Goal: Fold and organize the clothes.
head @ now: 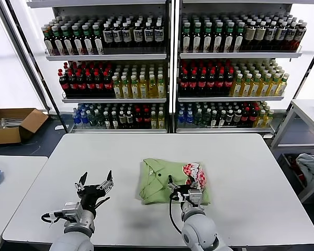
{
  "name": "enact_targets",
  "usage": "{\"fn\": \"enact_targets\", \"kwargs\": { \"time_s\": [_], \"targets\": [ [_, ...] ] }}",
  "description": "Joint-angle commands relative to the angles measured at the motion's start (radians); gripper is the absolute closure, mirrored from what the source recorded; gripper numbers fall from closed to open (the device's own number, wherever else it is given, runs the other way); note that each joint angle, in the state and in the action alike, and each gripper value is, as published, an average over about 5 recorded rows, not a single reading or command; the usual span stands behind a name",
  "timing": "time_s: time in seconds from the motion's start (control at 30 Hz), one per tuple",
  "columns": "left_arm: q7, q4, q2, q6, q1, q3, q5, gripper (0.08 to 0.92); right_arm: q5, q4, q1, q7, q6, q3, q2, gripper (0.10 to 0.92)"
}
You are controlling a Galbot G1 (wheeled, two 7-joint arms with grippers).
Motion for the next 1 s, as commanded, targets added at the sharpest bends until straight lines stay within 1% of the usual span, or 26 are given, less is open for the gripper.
{"fn": "enact_targets", "kwargs": {
  "time_s": [0.03, 0.17, 0.27, 0.43, 0.53, 0.67, 0.77, 0.87, 1.0],
  "targets": [
    [0.002, 0.001, 0.002, 0.001, 0.005, -0.002, 0.002, 0.177, 0.041, -0.049, 0.013, 0.021, -0.019, -0.014, 0.021, 0.203],
    [0.002, -0.003, 0.001, -0.001, 0.007, -0.002, 0.003, 0.177, 0.042, -0.023, 0.007, 0.021, -0.014, -0.006, 0.023, 0.203],
    [0.003, -0.007, -0.002, -0.009, 0.01, -0.003, 0.003, 0.177, 0.006, 0.027, -0.005, 0.009, 0.009, 0.003, 0.018, 0.203],
    [0.003, -0.02, -0.017, -0.048, 0.016, -0.007, 0.006, 0.177, -0.195, 0.174, -0.035, -0.047, 0.068, 0.033, -0.039, 0.203],
    [0.003, -0.029, -0.026, -0.075, 0.019, -0.018, 0.001, 0.177, -0.258, 0.264, -0.073, -0.058, 0.056, 0.077, -0.114, 0.203],
    [0.001, -0.032, -0.042, -0.124, 0.022, -0.033, -0.009, 0.177, -0.263, 0.327, -0.181, -0.073, 0.049, 0.189, -0.214, 0.203],
    [0.003, -0.022, -0.057, -0.15, 0.018, -0.037, -0.012, 0.177, -0.226, 0.338, -0.297, -0.089, 0.098, 0.304, -0.254, 0.203],
    [0.01, -0.002, -0.07, -0.174, 0.003, -0.042, -0.01, 0.177, -0.172, 0.329, -0.379, -0.089, 0.147, 0.384, -0.257, 0.203],
    [0.059, 0.003, -0.076, -0.179, 0.004, -0.057, 0.034, 0.177, -0.142, 0.314, -0.402, -0.083, 0.166, 0.406, -0.221, 0.203]
  ]
}}
